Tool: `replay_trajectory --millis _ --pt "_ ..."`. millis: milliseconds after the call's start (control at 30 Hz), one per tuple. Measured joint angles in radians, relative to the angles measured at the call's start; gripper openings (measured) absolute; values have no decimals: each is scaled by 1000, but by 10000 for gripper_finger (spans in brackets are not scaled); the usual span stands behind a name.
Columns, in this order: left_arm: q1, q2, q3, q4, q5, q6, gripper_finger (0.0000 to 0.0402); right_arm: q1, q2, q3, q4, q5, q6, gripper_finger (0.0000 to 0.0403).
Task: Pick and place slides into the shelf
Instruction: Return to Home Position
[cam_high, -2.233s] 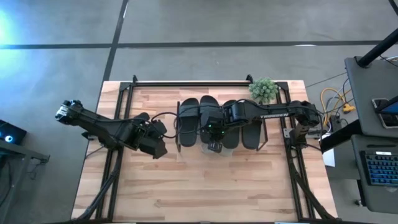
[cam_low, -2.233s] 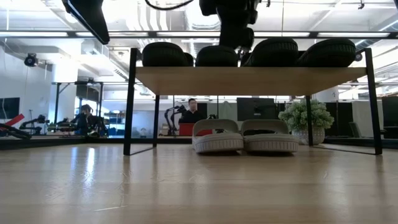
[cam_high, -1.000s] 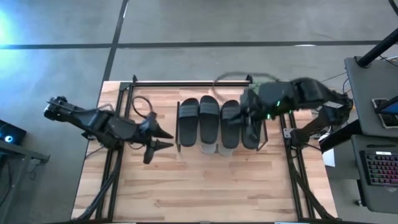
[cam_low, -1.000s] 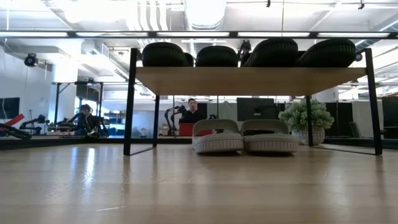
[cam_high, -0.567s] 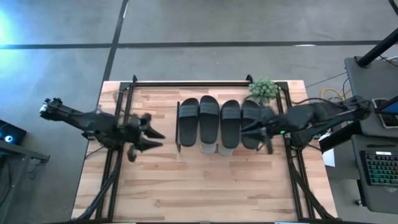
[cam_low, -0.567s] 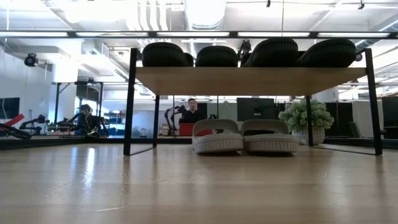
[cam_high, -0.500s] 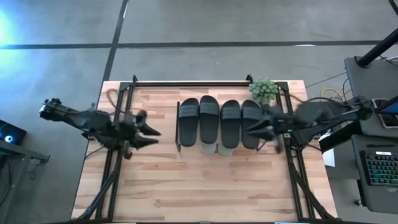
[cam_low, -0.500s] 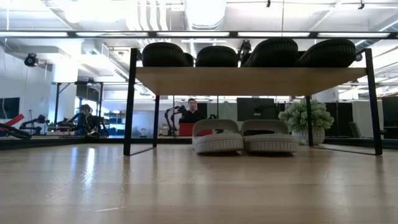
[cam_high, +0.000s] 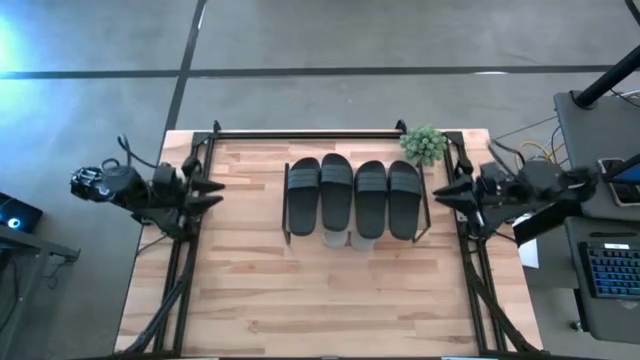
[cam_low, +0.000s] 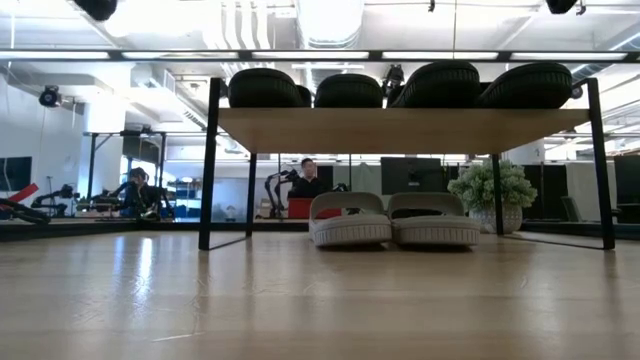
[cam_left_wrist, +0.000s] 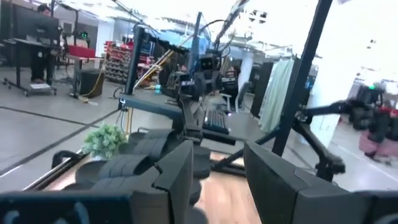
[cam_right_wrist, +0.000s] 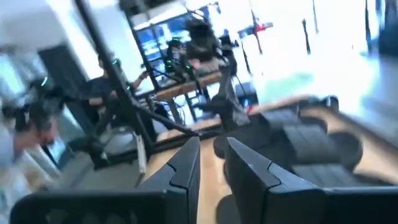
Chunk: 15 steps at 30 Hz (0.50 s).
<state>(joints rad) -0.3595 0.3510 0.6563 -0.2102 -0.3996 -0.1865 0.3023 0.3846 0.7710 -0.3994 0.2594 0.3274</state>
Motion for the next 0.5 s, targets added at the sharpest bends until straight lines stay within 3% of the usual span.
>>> replay_trajectory --millis 100,333,500 --pt "0 -65 -69 37 -3 39 128 -2 -77 -66 67 -2 -111 68" --pt "0 -209 -266 225 4 89 128 -2 -214 -270 215 -132 -122 68" --pt "0 -292 -363 262 6 98 128 -2 -266 -383 314 -125 -153 68"
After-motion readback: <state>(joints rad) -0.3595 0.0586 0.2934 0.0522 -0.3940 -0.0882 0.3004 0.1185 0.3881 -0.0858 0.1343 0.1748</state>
